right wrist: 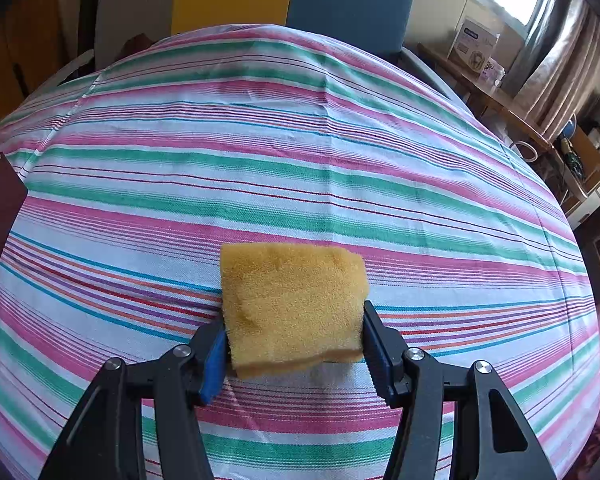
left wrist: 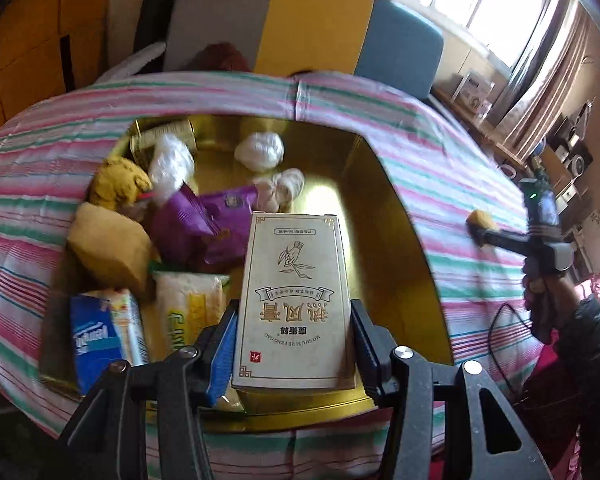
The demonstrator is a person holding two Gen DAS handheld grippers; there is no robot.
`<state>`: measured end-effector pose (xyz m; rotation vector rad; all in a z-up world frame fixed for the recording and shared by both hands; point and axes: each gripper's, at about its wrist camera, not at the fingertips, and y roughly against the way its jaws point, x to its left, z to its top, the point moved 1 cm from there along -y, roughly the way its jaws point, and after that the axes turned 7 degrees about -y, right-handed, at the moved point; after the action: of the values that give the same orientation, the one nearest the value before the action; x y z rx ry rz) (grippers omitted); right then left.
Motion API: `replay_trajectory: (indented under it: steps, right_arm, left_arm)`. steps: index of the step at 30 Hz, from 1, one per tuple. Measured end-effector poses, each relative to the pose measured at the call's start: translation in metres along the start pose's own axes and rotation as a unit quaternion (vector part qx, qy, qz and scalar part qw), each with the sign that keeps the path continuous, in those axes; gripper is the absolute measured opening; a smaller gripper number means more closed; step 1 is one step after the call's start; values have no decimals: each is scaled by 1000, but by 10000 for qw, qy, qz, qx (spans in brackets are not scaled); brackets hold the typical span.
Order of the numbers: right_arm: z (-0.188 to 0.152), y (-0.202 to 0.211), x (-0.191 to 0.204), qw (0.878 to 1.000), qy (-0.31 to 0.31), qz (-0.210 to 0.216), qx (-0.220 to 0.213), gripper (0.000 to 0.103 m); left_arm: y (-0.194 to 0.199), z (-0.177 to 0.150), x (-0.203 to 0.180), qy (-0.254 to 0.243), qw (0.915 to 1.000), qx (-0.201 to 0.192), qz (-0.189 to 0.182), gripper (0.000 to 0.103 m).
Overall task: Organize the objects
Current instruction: 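Carry the white box into the gold tray with the left gripper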
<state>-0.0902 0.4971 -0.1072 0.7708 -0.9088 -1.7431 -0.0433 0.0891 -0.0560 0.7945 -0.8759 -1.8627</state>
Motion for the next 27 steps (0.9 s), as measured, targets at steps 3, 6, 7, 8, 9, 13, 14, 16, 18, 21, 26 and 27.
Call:
replay_trajectory:
  steps: [3, 6, 7, 8, 9, 13, 14, 16, 18, 21, 26, 27]
  right_arm:
    - [0, 0, 0, 10000, 12, -15, 1, 58]
    - [0, -1, 0, 10000, 9, -7, 11, 58]
    - [0, -1, 0, 10000, 6, -5, 14, 58]
    - [0, -1, 0, 10000, 11, -7, 15, 58]
    - [0, 0, 0, 10000, 8, -5, 15, 58]
    - [1, 0, 1, 10000, -6, -2, 18, 59]
    - [1, 0, 1, 10000, -12, 2, 19, 59]
    - [2, -1, 1, 10000, -19, 3, 24, 59]
    - [2, -1, 1, 10000, -17, 2, 23, 59]
    - [2, -1, 1, 10000, -11, -4, 20, 59]
    - [2, -1, 3, 10000, 40, -58, 10, 58]
    - [2, -1, 4, 10000, 52, -72, 4, 58]
  left_arm:
    - [-20, -4, 3, 22, 9997, 156, 189, 54]
    - [-26, -6, 4, -47, 9991, 176, 390, 54]
    - [-29, -6, 7, 67, 9991, 253, 340, 54]
    - [-30, -7, 11, 191, 9991, 293, 252, 55]
    - [-29, -8, 12, 242, 9991, 296, 199, 55]
    - [-21, -11, 14, 240, 9992, 207, 224, 57]
    - [-20, -9, 12, 222, 9993, 161, 243, 59]
    - [-13, -7, 9, 135, 9994, 75, 306, 61]
    - [-7, -8, 8, 76, 9993, -16, 371, 62]
    - [-1, -3, 7, 40, 9989, -114, 447, 63]
    - [16, -1, 12, 34, 9971, -345, 674, 63]
    - [20, -2, 12, 35, 9965, -380, 741, 63]
